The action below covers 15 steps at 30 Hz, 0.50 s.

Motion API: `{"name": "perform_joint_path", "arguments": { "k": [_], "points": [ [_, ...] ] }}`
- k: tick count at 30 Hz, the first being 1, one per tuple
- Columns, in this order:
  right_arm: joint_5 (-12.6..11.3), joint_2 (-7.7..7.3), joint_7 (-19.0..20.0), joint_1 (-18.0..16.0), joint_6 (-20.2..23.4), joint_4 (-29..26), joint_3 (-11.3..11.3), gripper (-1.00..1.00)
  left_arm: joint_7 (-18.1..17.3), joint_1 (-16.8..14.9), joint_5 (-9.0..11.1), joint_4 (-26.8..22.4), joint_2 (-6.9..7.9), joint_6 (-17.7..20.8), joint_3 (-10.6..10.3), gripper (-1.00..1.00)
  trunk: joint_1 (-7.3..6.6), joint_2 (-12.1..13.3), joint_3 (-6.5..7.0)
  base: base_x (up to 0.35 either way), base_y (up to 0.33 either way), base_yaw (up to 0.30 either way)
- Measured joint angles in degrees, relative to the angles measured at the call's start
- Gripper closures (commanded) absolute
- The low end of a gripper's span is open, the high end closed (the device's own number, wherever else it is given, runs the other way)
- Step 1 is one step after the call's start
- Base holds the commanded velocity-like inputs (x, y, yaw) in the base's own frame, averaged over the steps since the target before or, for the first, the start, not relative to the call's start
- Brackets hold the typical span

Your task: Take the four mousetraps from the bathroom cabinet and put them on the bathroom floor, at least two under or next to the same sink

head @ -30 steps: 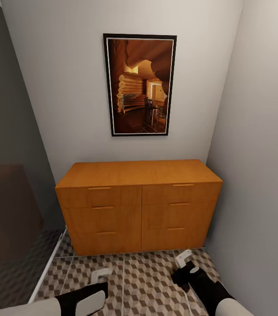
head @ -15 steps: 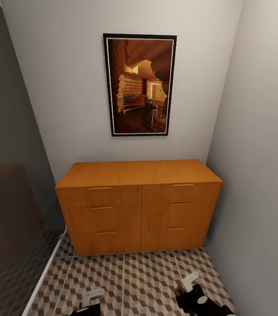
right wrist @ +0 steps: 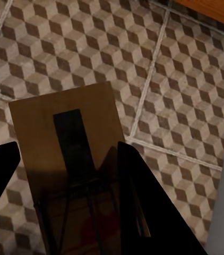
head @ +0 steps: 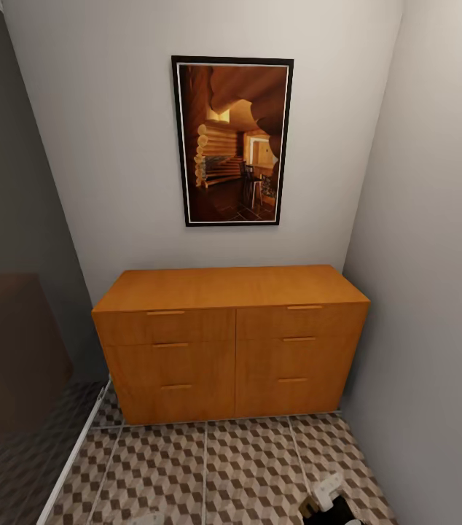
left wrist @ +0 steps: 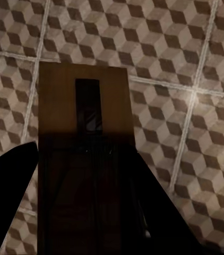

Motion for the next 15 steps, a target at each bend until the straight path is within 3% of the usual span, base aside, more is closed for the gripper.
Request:
{"name": "perform_joint_path", "arguments": {
  "k": [12,15],
  "points": [
    [-0.01,-0.94,0.0,0.41,-0.65,0.13,0.0,1.0,-2.59,1.38,-0.02,0.62,0.06,0.0,-0.01,1.0,0.0,0.0,0.0,-0.001,0.0,0.0],
    [0.0,-0.9,0.0,0.43,-0.66,0.12,0.0,1.0,-2.61,1.42,-0.01,0.6,0.05,0.0,0.02,1.0,0.02,0.01,0.0,-0.159,0.0,0.0]
  ]
}}
